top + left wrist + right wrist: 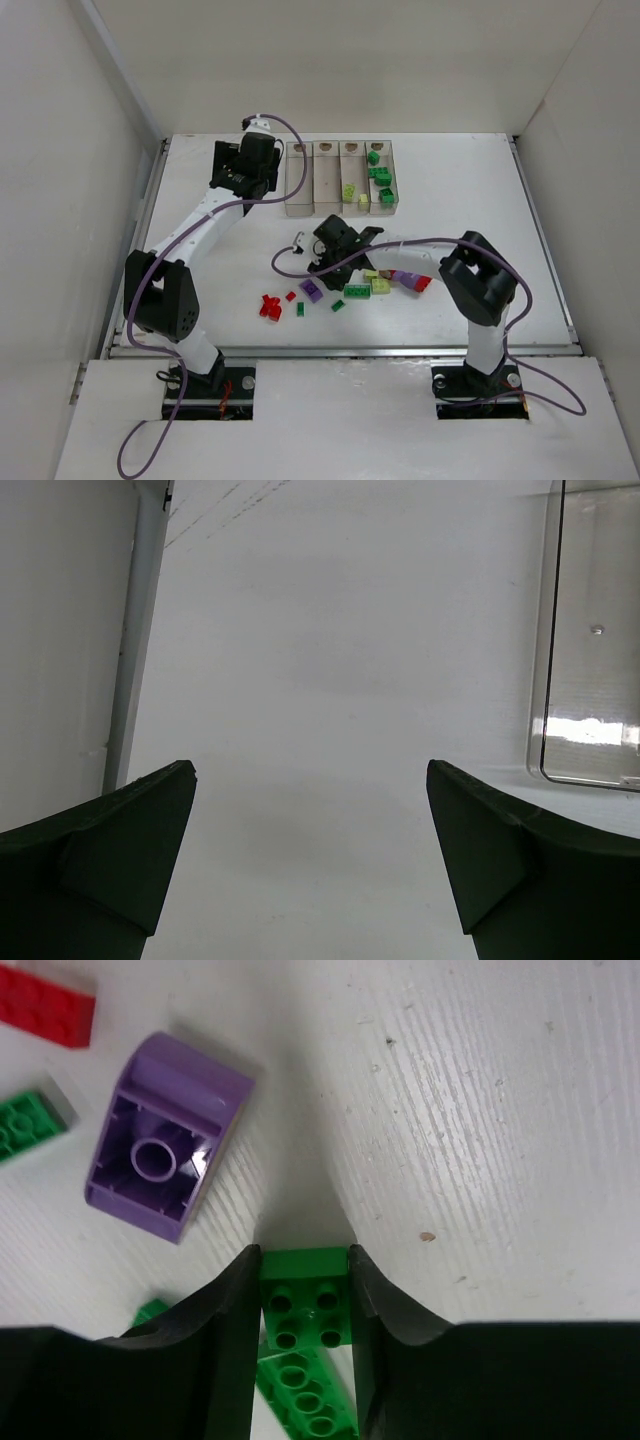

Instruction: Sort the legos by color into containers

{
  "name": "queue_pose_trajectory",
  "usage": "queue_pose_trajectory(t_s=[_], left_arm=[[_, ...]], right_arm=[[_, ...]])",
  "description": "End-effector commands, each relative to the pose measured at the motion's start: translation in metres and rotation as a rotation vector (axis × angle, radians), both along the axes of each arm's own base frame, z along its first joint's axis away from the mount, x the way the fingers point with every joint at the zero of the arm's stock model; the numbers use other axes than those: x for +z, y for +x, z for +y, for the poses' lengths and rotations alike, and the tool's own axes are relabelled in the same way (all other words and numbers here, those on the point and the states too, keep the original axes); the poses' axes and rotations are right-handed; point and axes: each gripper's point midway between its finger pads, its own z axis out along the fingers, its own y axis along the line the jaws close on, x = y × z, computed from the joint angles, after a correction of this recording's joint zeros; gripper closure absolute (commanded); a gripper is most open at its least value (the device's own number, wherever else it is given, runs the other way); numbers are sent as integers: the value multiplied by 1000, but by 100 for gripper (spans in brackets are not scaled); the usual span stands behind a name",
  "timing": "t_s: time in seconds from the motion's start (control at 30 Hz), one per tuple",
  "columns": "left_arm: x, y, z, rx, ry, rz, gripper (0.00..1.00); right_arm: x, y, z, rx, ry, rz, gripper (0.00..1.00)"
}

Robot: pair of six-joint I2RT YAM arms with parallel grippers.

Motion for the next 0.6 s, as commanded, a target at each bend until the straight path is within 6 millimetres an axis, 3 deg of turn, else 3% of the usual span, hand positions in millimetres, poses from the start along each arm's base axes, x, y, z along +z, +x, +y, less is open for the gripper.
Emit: queue_pose_trajectory(t_s=[0.0,0.03,0.07,0.13,0.2,0.3,0.33,0.4,0.43,0.47,0.5,0.53,0.57], left_arm=[[22,2,4,25,0,-53,0],[22,2,4,25,0,-53,0],[22,2,4,25,0,-53,0],[18,3,5,32,8,-47,0],[18,3,5,32,8,-47,0],[19,3,7,41,14,-49,0],[19,3,7,41,14,-49,0],[20,2,8,48,19,-51,0],[21,4,8,48,15,-59,0],[21,4,8,48,15,-59,0],[21,4,8,48,15,-59,0],[20,4,7,41,10,-57,0],[20,4,7,41,10,-57,0]], right_arm=[[5,3,14,16,37,-15,70],[9,5,14,11,41,-28,87],[12,7,16,11,48,-34,92],[20,14,14,-6,38,-66,100],[33,16,15,-20,59,-90,100],[65,51,8,-161,135,-143,100],[74,72,-6,-242,158,-160,100],[105,104,-16,-398,279,-198,100],[116,132,-41,-520,312,-236,100],[122,148,-53,-604,347,-247,100],[140,165,-62,-676,409,-277,100],[143,179,-72,-782,454,-256,100],[146,198,-94,-867,465,-267,100]])
